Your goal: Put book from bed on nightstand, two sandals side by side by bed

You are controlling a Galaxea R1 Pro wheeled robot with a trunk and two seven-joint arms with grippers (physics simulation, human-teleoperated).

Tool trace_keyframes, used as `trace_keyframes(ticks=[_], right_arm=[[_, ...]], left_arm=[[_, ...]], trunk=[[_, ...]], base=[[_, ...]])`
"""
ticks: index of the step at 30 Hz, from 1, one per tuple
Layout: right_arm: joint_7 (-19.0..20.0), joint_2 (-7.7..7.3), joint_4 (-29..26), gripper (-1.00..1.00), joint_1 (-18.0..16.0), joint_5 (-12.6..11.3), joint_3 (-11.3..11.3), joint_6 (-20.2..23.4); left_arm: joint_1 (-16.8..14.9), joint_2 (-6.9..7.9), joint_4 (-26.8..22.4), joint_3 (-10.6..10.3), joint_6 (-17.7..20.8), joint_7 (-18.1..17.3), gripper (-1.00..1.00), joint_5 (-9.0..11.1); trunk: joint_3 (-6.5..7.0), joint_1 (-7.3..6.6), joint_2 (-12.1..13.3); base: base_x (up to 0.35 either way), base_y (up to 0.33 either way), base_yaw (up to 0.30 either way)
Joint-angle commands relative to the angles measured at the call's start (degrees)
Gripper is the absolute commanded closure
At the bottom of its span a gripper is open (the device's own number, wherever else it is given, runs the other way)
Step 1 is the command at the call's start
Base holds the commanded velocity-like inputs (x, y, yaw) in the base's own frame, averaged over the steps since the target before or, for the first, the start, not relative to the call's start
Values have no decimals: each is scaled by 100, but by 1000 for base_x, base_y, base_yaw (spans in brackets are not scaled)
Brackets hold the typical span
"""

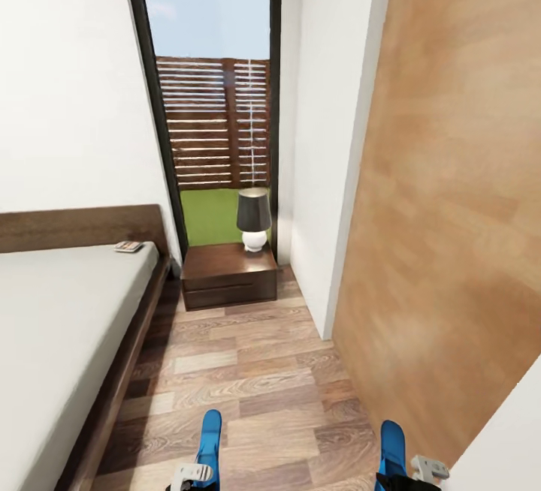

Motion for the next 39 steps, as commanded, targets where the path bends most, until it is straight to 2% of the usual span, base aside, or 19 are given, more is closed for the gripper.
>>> trace_keyframes(ticks=[1, 23, 39], right_arm=[[17, -3, 4, 100, -5, -57, 44, -7], [17, -3, 4, 100, -5, -57, 44, -8], [17, -3, 4, 100, -5, -57, 44, -8]], left_arm=[[-5, 4, 6, -29, -13, -15, 100, 59], [-5, 4, 6, -29, -13, -15, 100, 59], [-5, 4, 6, -29, -13, -15, 100, 59]], trunk=[[-8, 4, -5], [-8, 4, -5], [-8, 4, -5]], base=[[327, 0, 35], [326, 0, 116], [326, 0, 12]])
